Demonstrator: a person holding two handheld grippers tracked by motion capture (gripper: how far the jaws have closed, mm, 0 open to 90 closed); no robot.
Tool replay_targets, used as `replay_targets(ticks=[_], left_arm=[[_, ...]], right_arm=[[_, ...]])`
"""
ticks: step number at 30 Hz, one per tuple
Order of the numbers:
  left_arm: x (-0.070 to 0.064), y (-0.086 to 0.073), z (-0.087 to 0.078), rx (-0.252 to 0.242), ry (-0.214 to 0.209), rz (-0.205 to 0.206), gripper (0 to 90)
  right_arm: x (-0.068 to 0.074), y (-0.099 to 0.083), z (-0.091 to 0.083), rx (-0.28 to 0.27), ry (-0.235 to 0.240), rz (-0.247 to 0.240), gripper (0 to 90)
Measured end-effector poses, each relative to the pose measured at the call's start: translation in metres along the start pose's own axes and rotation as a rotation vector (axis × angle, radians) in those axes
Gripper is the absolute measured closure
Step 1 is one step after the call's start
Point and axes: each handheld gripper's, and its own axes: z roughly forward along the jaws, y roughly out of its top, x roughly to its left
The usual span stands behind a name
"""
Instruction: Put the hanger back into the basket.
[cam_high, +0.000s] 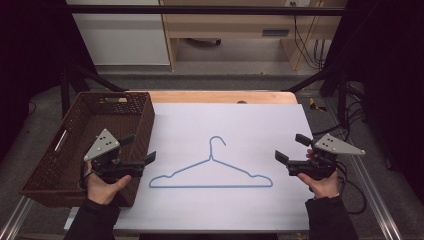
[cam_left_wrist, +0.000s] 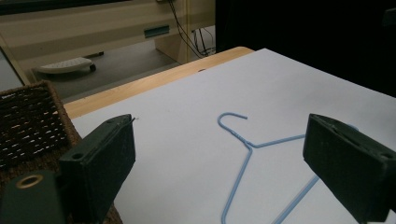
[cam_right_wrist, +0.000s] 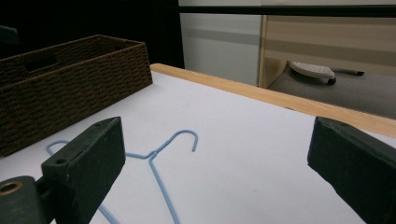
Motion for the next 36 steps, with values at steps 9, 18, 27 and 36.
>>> replay_targets(ticks=[9, 18, 27, 36], left_arm=[[-0.012, 0.0, 0.014, 0.05, -0.023, 0.025, 10.8], [-0.029, -0.001, 0.035, 0.133, -0.062, 0.055, 14.6], [-0.038, -0.007, 0.068, 0.242, -0.102, 0.079, 20.8], [-0.038, -0.009, 0.11, 0.366, -0.144, 0.097, 25.3]], right_arm=[[0.002, -0.001, 0.004, 0.023, -0.004, -0.005, 5.1], [0.012, -0.001, 0.011, 0.051, 0.016, -0.026, 5.3], [0.017, -0.003, 0.018, 0.075, 0.03, -0.036, 5.6], [0.02, -0.005, 0.023, 0.098, 0.036, -0.044, 5.7]])
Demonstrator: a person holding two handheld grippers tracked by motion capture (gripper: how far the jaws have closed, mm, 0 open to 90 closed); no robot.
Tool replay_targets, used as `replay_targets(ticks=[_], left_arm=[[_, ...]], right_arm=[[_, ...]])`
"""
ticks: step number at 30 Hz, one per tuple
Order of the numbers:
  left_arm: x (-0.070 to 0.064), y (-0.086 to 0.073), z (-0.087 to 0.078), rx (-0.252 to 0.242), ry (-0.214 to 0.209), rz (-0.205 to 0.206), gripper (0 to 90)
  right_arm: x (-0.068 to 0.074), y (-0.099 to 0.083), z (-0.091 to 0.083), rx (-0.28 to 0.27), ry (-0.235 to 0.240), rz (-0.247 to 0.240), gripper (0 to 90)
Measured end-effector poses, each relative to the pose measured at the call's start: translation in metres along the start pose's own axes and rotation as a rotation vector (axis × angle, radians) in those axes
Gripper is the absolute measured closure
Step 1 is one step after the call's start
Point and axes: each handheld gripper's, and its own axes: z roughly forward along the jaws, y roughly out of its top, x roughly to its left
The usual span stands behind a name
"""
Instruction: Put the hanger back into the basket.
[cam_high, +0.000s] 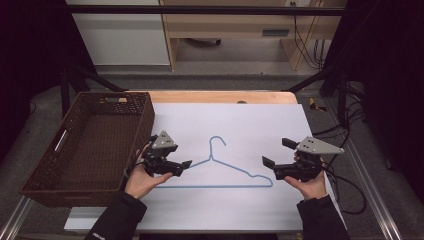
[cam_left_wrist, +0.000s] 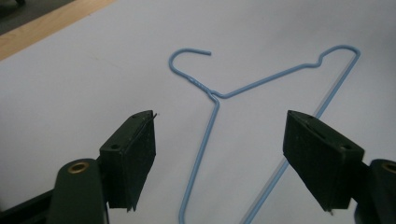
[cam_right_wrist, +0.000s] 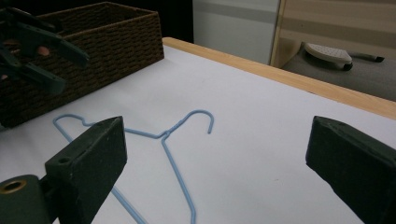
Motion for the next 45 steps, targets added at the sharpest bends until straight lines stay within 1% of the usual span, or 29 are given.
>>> replay_targets(ticks=[4, 5, 6, 7, 9, 10, 11, 14, 16, 17, 19, 20, 21, 22, 23, 27, 28, 29, 31, 33, 35, 39, 40, 42, 43, 44, 45], left_arm=[[0.001, 0.002, 0.019, 0.06, -0.008, 0.028, 26.7], [0.002, 0.002, 0.024, 0.07, -0.012, 0.032, 27.7], [0.002, 0.002, 0.029, 0.079, -0.009, 0.035, 28.2], [0.002, 0.001, 0.034, 0.085, -0.007, 0.043, 29.5], [0.004, 0.001, 0.042, 0.108, -0.02, 0.053, 32.8], [0.004, 0.0, 0.047, 0.119, -0.018, 0.056, 35.8], [0.005, 0.0, 0.05, 0.135, -0.02, 0.069, 35.8], [0.007, -0.002, 0.058, 0.174, -0.023, 0.079, 38.7], [0.008, -0.003, 0.063, 0.19, -0.026, 0.076, 42.0], [0.009, -0.004, 0.065, 0.203, -0.03, 0.083, 45.9], [0.01, -0.005, 0.069, 0.225, -0.026, 0.088, 47.2], [0.011, -0.006, 0.071, 0.236, -0.024, 0.088, 49.3], [0.012, -0.006, 0.073, 0.252, -0.02, 0.098, 52.6], [0.012, -0.007, 0.074, 0.262, -0.022, 0.099, 52.6], [0.013, -0.008, 0.076, 0.268, -0.031, 0.099, 55.2], [0.013, -0.01, 0.082, 0.299, -0.044, 0.108, 61.6], [0.013, -0.01, 0.084, 0.309, -0.044, 0.111, 64.1], [0.013, -0.011, 0.086, 0.319, -0.044, 0.113, 64.1], [0.012, -0.012, 0.089, 0.336, -0.041, 0.118, 67.3], [0.013, -0.013, 0.091, 0.346, -0.046, 0.117, 68.2], [0.015, -0.013, 0.091, 0.34, -0.056, 0.098, 70.7], [0.014, -0.012, 0.091, 0.351, -0.054, 0.103, 71.8], [0.013, -0.012, 0.091, 0.354, -0.047, 0.106, 72.4], [0.012, -0.011, 0.091, 0.363, -0.047, 0.107, 75.3], [0.011, -0.011, 0.091, 0.369, -0.042, 0.11, 75.3], [0.011, -0.011, 0.091, 0.374, -0.048, 0.101, 77.2], [0.011, -0.01, 0.091, 0.381, -0.049, 0.103, 78.9]], right_arm=[[0.001, 0.0, 0.002, 0.007, 0.006, 0.002, 5.7], [0.002, -0.001, 0.002, 0.008, 0.007, -0.002, 5.7], [0.002, -0.001, 0.002, 0.01, 0.009, -0.005, 5.7], [0.002, -0.001, 0.002, 0.011, 0.009, -0.005, 5.7], [0.002, -0.001, 0.003, 0.01, 0.012, 0.0, 5.7], [0.003, -0.001, 0.004, 0.012, 0.013, -0.001, 5.7], [0.003, -0.001, 0.004, 0.012, 0.013, -0.001, 5.7], [0.004, -0.002, 0.006, 0.021, 0.015, -0.004, 5.7], [0.004, -0.003, 0.008, 0.028, 0.018, -0.01, 5.7], [0.005, -0.003, 0.009, 0.031, 0.017, -0.007, 5.7], [0.005, -0.004, 0.011, 0.037, 0.019, -0.009, 5.7], [0.005, -0.004, 0.012, 0.038, 0.02, -0.013, 5.7], [0.006, -0.004, 0.013, 0.041, 0.021, -0.009, 5.7], [0.006, -0.004, 0.013, 0.041, 0.021, -0.009, 5.7], [0.006, -0.004, 0.013, 0.042, 0.021, -0.008, 5.7], [0.007, -0.005, 0.015, 0.048, 0.025, -0.01, 5.7], [0.007, -0.005, 0.016, 0.052, 0.027, -0.016, 5.7], [0.007, -0.005, 0.016, 0.052, 0.027, -0.016, 5.7], [0.008, -0.006, 0.017, 0.055, 0.029, -0.013, 5.7], [0.008, -0.006, 0.018, 0.055, 0.03, -0.013, 5.7], [0.008, -0.006, 0.018, 0.055, 0.03, -0.013, 5.7], [0.008, -0.006, 0.018, 0.057, 0.03, -0.012, 5.7], [0.008, -0.006, 0.018, 0.057, 0.031, -0.011, 5.6], [0.008, -0.006, 0.018, 0.057, 0.032, -0.011, 5.6], [0.008, -0.006, 0.018, 0.057, 0.032, -0.011, 5.6], [0.008, -0.005, 0.018, 0.057, 0.033, -0.01, 5.6], [0.008, -0.005, 0.018, 0.057, 0.033, -0.009, 5.6]])
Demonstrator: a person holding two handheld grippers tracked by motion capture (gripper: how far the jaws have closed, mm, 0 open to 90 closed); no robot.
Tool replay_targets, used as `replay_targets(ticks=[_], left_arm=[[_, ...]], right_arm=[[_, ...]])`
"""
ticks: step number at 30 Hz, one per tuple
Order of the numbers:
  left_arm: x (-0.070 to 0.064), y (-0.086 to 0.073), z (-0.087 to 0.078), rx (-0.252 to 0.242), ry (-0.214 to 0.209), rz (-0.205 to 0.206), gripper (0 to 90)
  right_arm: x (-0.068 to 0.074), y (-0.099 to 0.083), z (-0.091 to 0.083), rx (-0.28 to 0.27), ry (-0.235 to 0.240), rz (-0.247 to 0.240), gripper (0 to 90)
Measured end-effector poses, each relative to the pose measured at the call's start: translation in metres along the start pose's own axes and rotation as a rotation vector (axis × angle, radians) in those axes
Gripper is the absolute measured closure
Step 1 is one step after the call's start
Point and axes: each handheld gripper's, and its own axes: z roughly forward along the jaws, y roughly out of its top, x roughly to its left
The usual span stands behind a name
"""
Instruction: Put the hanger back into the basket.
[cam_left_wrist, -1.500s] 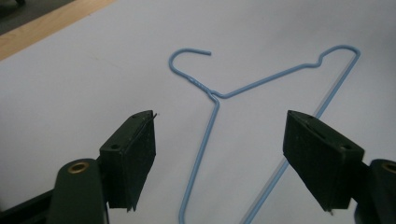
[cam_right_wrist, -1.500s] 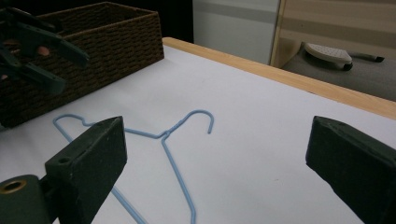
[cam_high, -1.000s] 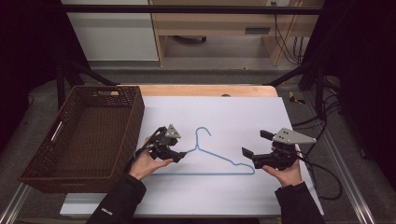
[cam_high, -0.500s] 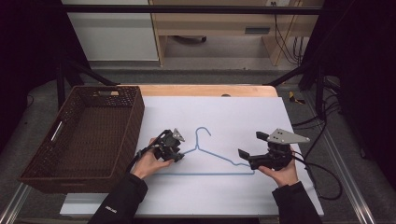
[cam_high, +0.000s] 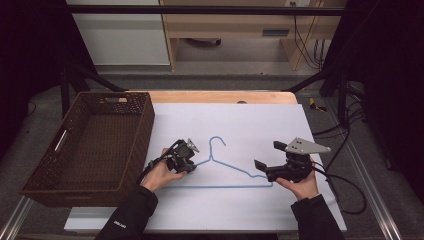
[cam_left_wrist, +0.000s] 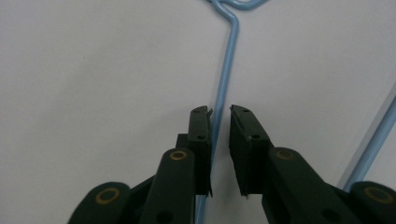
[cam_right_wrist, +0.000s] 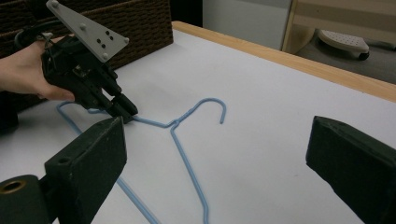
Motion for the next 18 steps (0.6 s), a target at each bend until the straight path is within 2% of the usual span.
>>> replay_targets(ticks=[1, 3, 6, 14, 18], left_arm=[[-0.0006, 0.0001, -0.0002, 0.004, 0.002, 0.0, 82.9], [-0.002, 0.0004, -0.0005, 0.012, 0.008, 0.013, 84.7], [-0.0039, 0.0012, -0.0006, 0.019, 0.019, 0.03, 85.0], [-0.0034, 0.0017, 0.0001, 0.021, 0.011, 0.013, 83.6], [-0.0039, 0.0021, 0.0001, 0.025, 0.014, 0.026, 84.9]], right_arm=[[0.0, -0.0001, 0.0, 0.0, 0.0, -0.002, 5.6], [-0.0001, -0.0002, 0.0003, 0.001, 0.002, -0.003, 5.5], [0.0001, -0.0003, 0.0007, 0.002, 0.003, -0.003, 5.5], [0.0008, -0.0001, 0.0028, 0.003, 0.007, 0.0, 5.4], [0.0023, 0.0005, 0.0068, 0.012, 0.011, -0.004, 5.5]])
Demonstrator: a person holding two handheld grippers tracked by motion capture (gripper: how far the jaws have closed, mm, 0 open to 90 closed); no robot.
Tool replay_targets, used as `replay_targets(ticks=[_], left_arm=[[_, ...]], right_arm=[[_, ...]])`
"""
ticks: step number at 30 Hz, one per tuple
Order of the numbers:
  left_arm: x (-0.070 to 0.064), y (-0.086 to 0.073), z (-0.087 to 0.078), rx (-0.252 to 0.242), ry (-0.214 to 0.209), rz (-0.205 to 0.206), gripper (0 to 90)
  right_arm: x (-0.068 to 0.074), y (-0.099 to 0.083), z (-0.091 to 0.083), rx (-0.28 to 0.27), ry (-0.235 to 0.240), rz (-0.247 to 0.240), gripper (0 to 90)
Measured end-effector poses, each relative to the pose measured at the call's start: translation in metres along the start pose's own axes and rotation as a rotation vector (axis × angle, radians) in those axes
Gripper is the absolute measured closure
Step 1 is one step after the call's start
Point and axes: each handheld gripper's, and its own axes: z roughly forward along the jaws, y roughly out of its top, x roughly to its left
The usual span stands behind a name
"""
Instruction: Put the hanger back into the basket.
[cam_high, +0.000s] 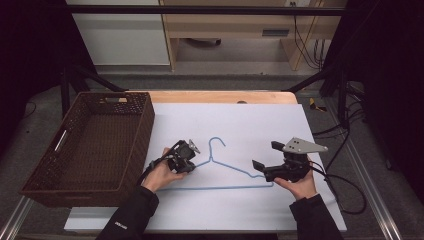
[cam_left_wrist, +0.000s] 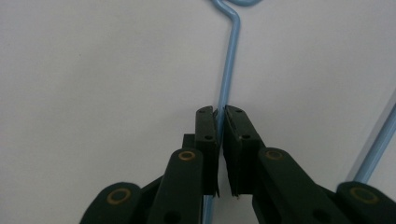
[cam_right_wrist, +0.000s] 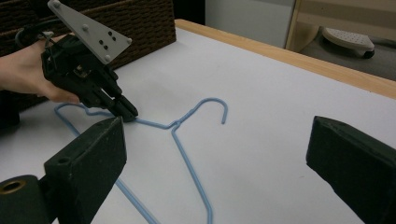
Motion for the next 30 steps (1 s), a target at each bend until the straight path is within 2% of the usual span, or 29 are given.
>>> replay_targets(ticks=[1, 3, 4, 5, 18, 25, 30], left_arm=[[-0.001, 0.0, 0.0, 0.0, 0.005, 0.004, 84.9], [-0.005, 0.002, 0.0, 0.01, 0.036, 0.042, 85.9], [-0.005, 0.002, 0.0, 0.01, 0.036, 0.042, 86.1], [-0.008, 0.002, 0.0, 0.013, 0.049, 0.066, 86.4], [-0.014, 0.002, -0.003, 0.006, 0.075, 0.104, 87.1], [-0.021, 0.002, -0.015, -0.034, 0.105, 0.113, 87.1], [-0.025, 0.002, -0.019, -0.036, 0.122, 0.121, 87.1]], right_arm=[[0.0, 0.0, 0.0, 0.0, 0.0, 0.0, 5.5], [0.001, 0.0, 0.004, 0.009, 0.004, -0.005, 5.6], [0.001, 0.0, 0.004, 0.009, 0.004, -0.005, 5.6], [0.002, 0.0, 0.007, 0.016, 0.008, -0.005, 5.7], [0.006, -0.003, 0.03, 0.074, 0.033, -0.026, 6.2], [0.011, -0.006, 0.047, 0.125, 0.044, -0.046, 7.5], [0.013, -0.009, 0.057, 0.15, 0.056, -0.047, 9.1]])
